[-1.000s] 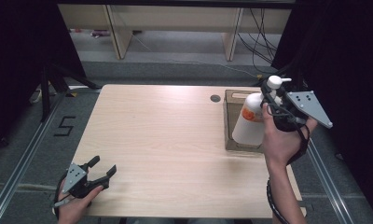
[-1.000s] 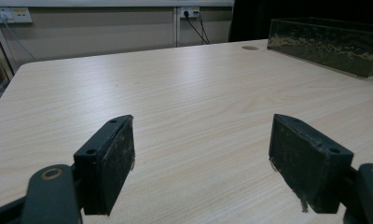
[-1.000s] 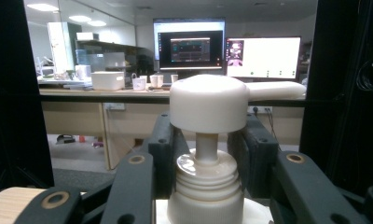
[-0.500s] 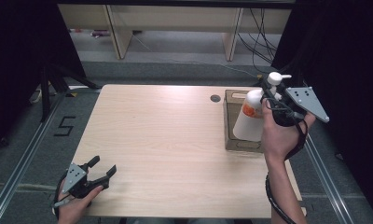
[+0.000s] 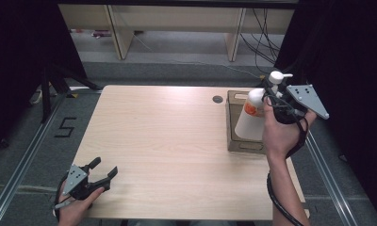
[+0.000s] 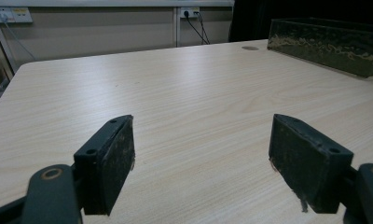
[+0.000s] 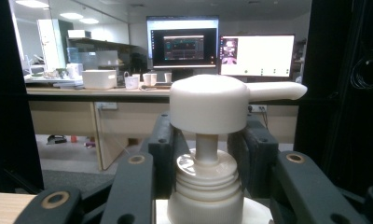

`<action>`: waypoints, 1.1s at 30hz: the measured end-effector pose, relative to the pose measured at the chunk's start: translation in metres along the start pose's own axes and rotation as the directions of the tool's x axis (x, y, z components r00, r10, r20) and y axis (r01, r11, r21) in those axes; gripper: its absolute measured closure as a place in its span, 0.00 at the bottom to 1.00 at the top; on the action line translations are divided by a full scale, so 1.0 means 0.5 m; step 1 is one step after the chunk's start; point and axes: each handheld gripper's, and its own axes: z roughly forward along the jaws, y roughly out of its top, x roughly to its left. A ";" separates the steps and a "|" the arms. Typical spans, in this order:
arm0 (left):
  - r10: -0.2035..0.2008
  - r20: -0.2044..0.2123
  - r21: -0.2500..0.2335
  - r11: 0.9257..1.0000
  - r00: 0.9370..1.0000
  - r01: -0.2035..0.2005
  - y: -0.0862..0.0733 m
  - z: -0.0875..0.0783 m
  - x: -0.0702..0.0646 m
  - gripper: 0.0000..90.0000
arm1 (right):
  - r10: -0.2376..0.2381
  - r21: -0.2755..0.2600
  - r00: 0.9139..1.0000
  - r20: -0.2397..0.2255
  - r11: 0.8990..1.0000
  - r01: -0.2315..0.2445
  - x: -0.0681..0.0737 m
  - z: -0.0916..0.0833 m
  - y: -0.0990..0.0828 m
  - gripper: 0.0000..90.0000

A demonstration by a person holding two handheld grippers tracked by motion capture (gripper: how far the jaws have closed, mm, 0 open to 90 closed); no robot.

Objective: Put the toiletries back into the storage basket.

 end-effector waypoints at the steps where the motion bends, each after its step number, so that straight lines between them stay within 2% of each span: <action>1: 0.000 0.001 -0.002 1.000 1.000 0.000 0.000 0.000 0.000 0.24 | -0.003 -0.002 1.000 -0.002 1.000 0.003 0.000 0.002 0.000 0.70; 3: 0.000 0.003 -0.005 1.000 1.000 0.000 0.000 0.001 0.000 0.24 | -0.005 0.015 1.000 0.001 1.000 0.005 0.000 0.005 -0.001 0.70; 5: -0.001 0.003 -0.006 1.000 1.000 0.001 0.000 0.001 0.000 0.24 | -0.008 0.004 1.000 0.005 1.000 0.008 0.000 0.008 -0.003 0.70; 13: -0.002 0.003 -0.006 1.000 1.000 0.002 0.000 0.001 0.001 0.24 | 0.002 0.029 1.000 0.005 1.000 -0.003 0.000 0.017 -0.016 0.70; 18: -0.001 -0.005 0.008 1.000 1.000 0.001 0.000 -0.002 -0.001 0.24 | -0.002 0.028 1.000 0.011 1.000 0.001 -0.001 0.022 -0.020 0.70; 27: -0.002 0.003 -0.007 1.000 1.000 0.002 0.000 0.000 0.001 0.24 | 0.002 0.039 1.000 0.016 0.999 -0.002 -0.003 0.029 -0.030 0.70; 33: -0.001 -0.002 0.006 1.000 1.000 0.001 0.000 -0.002 0.000 0.24 | 0.001 0.046 1.000 0.012 0.999 -0.002 -0.003 0.033 -0.034 0.70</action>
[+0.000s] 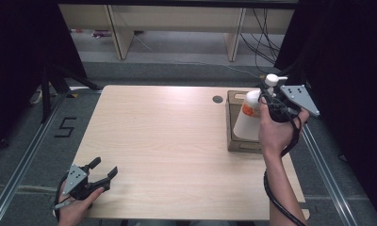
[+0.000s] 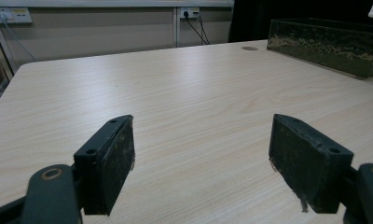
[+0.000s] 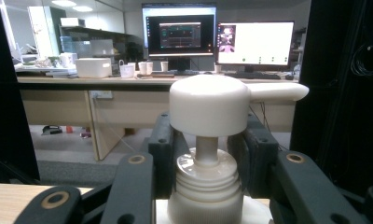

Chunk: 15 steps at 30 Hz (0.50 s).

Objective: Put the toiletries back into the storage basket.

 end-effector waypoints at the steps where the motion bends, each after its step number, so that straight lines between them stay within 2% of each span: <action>1: -0.001 0.002 -0.008 1.000 1.000 0.001 0.000 0.001 0.000 0.24 | 0.000 -0.001 1.000 0.001 1.000 0.000 0.000 0.000 0.000 0.70; 10: -0.001 -0.001 0.002 1.000 1.000 0.001 0.000 0.000 0.000 0.24 | -0.012 0.004 1.000 0.012 1.000 0.011 -0.004 0.006 -0.009 0.70; 11: 0.001 0.006 -0.010 1.000 1.000 -0.001 -0.001 0.002 0.001 0.24 | -0.007 0.006 1.000 0.012 1.000 0.007 -0.004 0.006 -0.009 0.70; 12: 0.000 -0.001 0.002 1.000 1.000 0.000 0.000 0.000 0.000 0.24 | -0.008 0.008 1.000 0.009 1.000 0.008 -0.004 0.008 -0.010 0.70; 15: 0.001 0.006 -0.012 1.000 1.000 -0.001 -0.001 0.002 0.001 0.24 | -0.016 0.014 1.000 0.010 1.000 0.016 -0.005 0.012 -0.012 0.70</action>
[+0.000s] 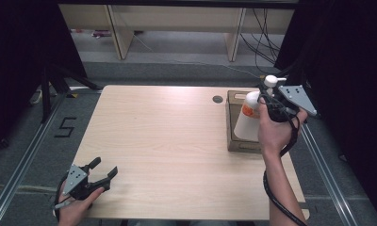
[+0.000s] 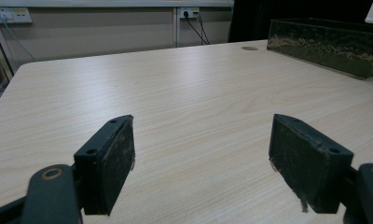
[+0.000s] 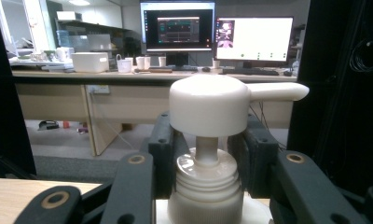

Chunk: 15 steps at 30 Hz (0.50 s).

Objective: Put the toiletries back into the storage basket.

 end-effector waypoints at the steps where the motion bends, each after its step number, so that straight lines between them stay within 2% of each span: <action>1: -0.001 -0.001 0.001 1.000 1.000 0.001 0.000 0.000 0.000 0.24 | -0.001 0.011 1.000 0.003 1.000 0.001 0.000 0.000 -0.001 0.70; 7: -0.002 -0.007 0.014 1.000 1.000 0.002 0.001 -0.003 -0.001 0.24 | 0.008 0.015 1.000 0.002 1.000 -0.008 -0.002 0.005 -0.010 0.70; 10: 0.000 -0.001 0.003 1.000 1.000 0.000 0.000 -0.001 0.000 0.24 | 0.014 0.023 1.000 0.006 1.000 -0.014 -0.001 0.007 -0.013 0.70; 15: -0.001 -0.006 0.013 1.000 1.000 0.002 0.001 -0.002 -0.001 0.24 | -0.004 0.022 1.000 0.007 1.000 0.004 -0.004 0.010 -0.016 0.70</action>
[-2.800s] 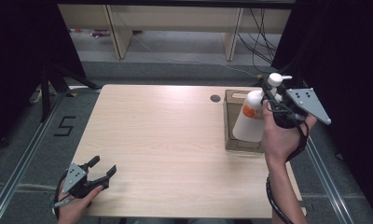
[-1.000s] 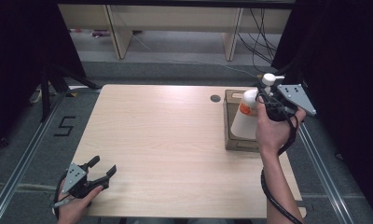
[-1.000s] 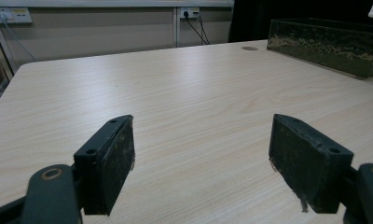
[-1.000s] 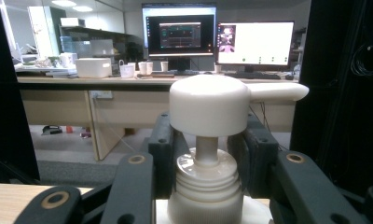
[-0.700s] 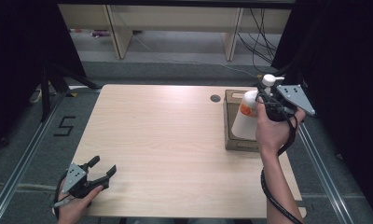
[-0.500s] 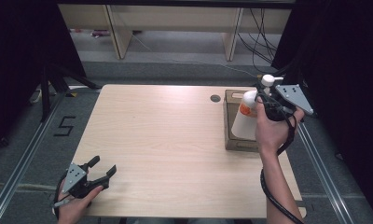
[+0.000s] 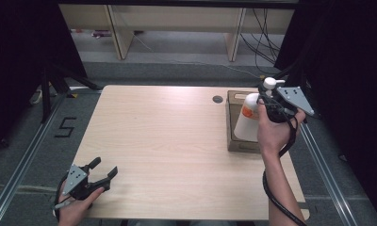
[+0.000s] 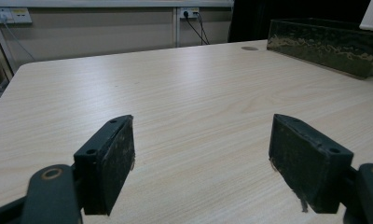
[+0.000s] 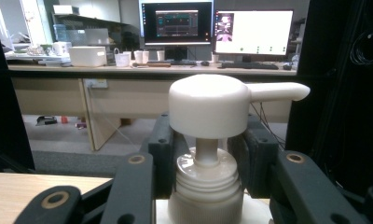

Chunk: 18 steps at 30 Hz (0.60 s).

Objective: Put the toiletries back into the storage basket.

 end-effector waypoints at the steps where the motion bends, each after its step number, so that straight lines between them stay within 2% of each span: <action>1: 0.000 0.000 0.000 1.000 1.000 0.000 0.000 0.000 0.000 0.24 | 0.010 0.005 1.000 -0.002 1.000 -0.010 0.002 -0.001 -0.002 0.70; 18: 0.002 0.000 0.001 1.000 1.000 -0.002 0.000 0.000 0.000 0.24 | 0.007 0.023 1.000 -0.006 1.000 -0.007 0.003 0.004 -0.016 0.70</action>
